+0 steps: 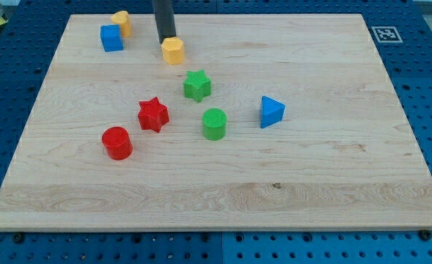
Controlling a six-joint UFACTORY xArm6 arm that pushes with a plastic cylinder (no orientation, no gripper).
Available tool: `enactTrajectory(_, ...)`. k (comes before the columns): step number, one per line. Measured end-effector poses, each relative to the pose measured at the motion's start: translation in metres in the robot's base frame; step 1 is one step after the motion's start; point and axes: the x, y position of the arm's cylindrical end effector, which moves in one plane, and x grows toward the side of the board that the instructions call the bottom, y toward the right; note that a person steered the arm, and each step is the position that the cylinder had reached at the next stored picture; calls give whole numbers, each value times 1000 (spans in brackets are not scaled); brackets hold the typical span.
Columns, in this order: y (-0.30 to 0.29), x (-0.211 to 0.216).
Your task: Push the yellow hexagon towards the blue triangle
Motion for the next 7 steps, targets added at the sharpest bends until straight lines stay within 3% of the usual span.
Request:
enactTrajectory(2, -40, 0)
enactTrajectory(3, -32, 12)
enactTrajectory(5, 35, 40)
enactTrajectory(7, 80, 40)
